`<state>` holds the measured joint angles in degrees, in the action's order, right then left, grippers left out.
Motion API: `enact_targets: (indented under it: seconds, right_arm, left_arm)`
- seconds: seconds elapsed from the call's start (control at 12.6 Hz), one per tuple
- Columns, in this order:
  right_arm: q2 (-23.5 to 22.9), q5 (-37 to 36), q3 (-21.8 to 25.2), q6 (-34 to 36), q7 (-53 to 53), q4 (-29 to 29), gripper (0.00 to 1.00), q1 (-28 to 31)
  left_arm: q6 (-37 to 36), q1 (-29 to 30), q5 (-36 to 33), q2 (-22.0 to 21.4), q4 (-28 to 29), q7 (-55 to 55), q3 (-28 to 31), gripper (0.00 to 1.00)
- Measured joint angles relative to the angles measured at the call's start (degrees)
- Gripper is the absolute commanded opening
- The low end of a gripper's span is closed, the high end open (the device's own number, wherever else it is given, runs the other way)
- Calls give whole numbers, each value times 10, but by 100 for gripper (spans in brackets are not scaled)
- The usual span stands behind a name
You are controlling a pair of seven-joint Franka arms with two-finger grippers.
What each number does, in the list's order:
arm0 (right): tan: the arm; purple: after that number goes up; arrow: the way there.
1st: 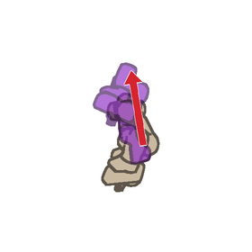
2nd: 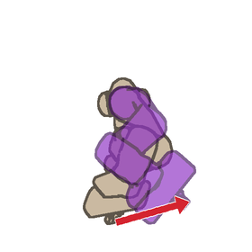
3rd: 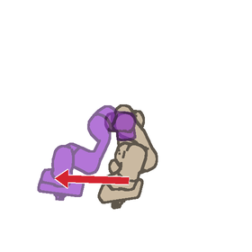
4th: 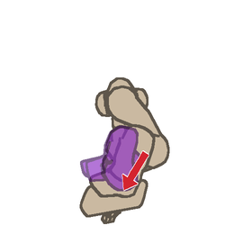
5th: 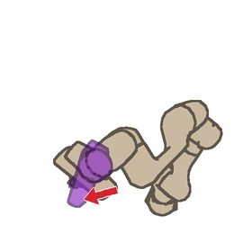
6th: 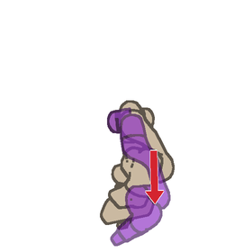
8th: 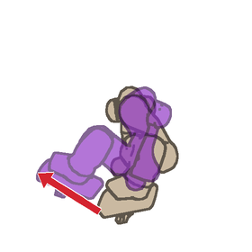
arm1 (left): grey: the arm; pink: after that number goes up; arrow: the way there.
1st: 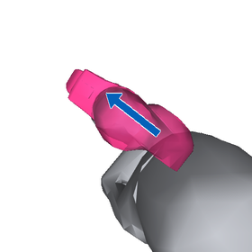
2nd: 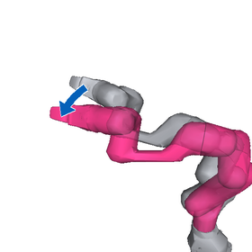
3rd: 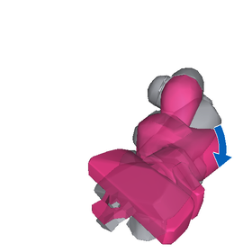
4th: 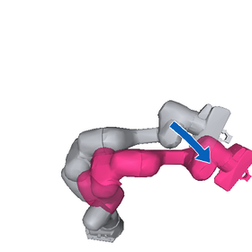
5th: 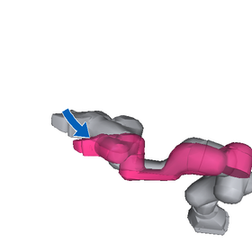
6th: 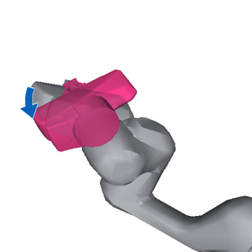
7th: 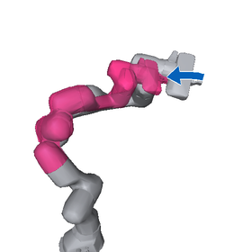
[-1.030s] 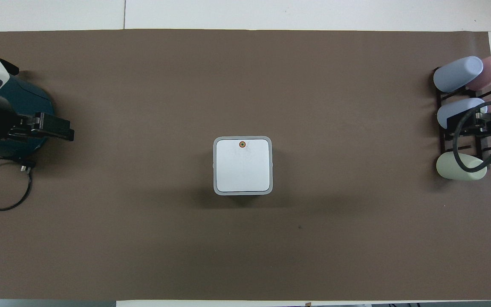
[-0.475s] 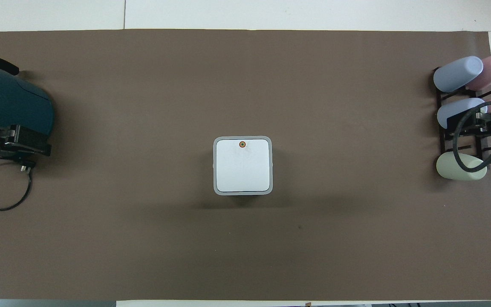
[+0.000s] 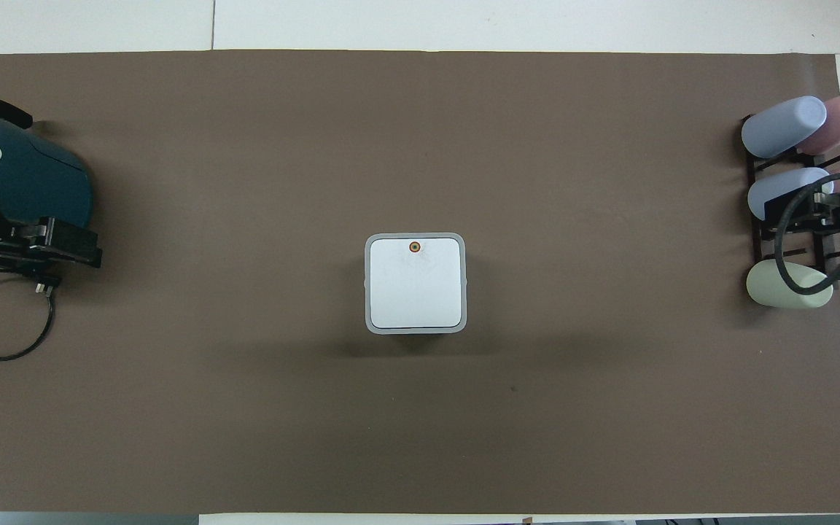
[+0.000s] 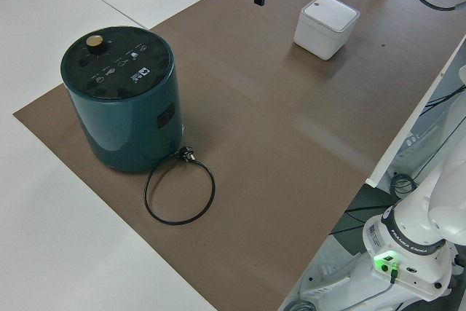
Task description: Close trash can lid
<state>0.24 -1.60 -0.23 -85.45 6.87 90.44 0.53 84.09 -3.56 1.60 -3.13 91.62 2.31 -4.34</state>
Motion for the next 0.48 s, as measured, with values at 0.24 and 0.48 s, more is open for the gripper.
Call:
enact_targets:
  seconds: [0.24,0.48]
  right_arm:
    - [0,0,0,0,0,0,100,0]
    - [0,0,0,0,0,0,100,0]
  left_arm:
    - [-4,0,0,0,-10,-1,-14,100]
    - [-4,0,0,1,-10,-1,-15,100]
